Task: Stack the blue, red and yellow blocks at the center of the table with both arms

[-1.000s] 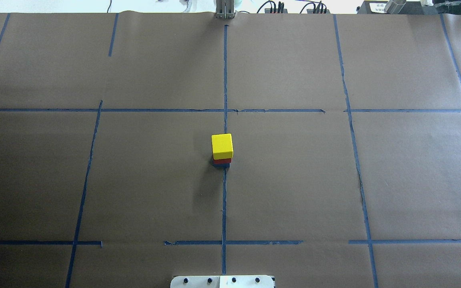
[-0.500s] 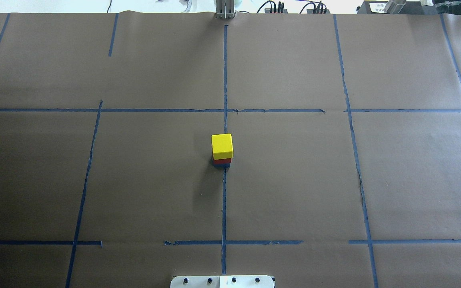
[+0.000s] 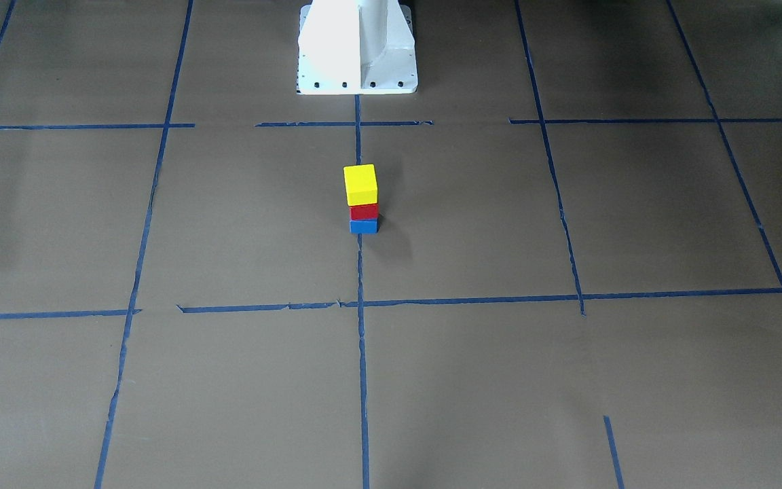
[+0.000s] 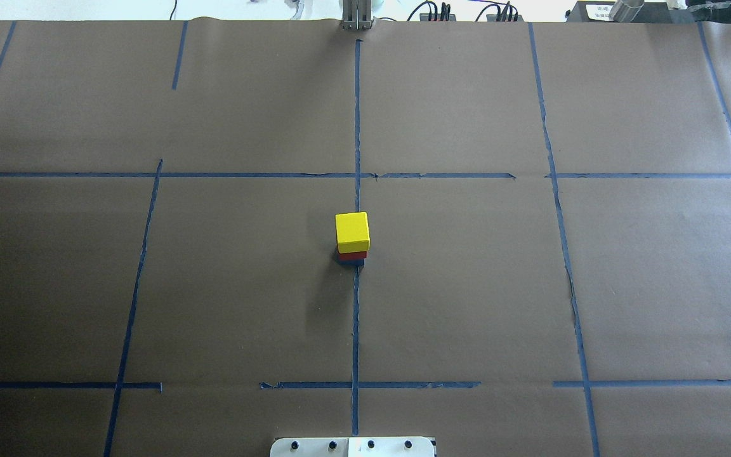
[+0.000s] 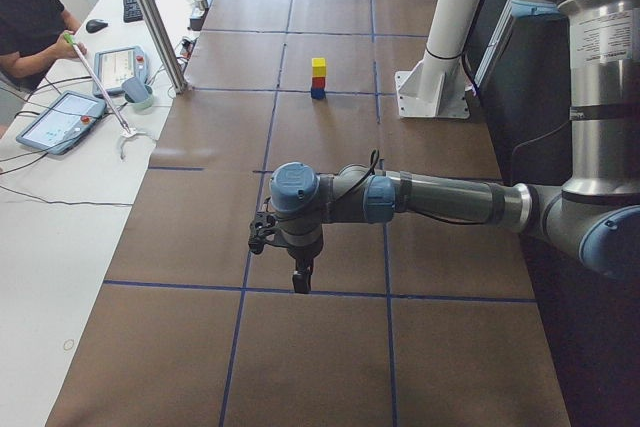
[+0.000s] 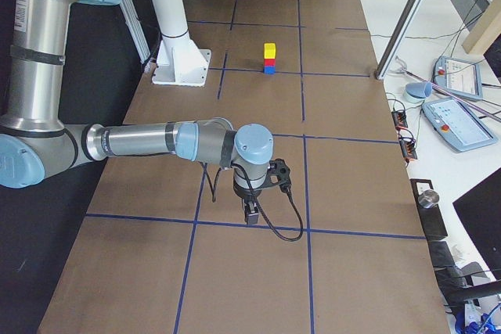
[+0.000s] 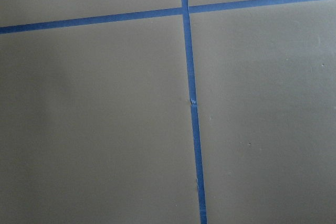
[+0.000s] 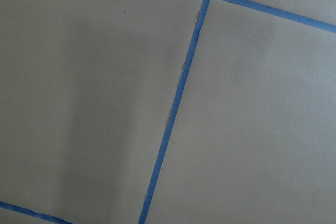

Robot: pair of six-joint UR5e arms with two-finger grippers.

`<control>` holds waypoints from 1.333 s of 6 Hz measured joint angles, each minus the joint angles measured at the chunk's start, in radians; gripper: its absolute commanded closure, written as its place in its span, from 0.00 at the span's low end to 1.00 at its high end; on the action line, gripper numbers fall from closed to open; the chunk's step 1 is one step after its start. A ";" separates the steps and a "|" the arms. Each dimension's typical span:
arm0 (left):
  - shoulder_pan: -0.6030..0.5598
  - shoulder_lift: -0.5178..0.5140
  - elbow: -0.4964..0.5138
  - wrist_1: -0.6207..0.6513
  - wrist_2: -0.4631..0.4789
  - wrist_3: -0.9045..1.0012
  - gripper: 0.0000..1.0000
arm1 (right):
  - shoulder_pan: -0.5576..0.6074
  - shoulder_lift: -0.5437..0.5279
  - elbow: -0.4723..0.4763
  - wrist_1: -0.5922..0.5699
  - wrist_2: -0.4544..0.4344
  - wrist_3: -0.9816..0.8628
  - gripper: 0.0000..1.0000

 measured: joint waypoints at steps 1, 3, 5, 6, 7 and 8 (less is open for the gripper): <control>0.000 -0.008 -0.001 0.004 -0.003 0.000 0.00 | 0.000 0.003 -0.010 0.000 -0.002 -0.001 0.00; 0.000 -0.010 0.003 0.000 -0.004 -0.004 0.00 | 0.000 0.001 -0.024 0.000 0.001 0.001 0.00; 0.000 -0.005 0.003 -0.002 -0.005 -0.006 0.00 | 0.000 0.001 -0.048 0.000 0.005 0.000 0.00; 0.000 -0.005 0.002 -0.003 -0.005 -0.004 0.00 | 0.000 0.002 -0.054 0.000 0.013 0.001 0.00; 0.001 -0.007 0.002 -0.004 -0.003 0.000 0.00 | 0.000 0.003 -0.054 0.000 0.022 0.001 0.00; 0.001 -0.007 0.000 -0.004 -0.002 0.001 0.00 | 0.000 0.003 -0.055 0.000 0.024 0.001 0.00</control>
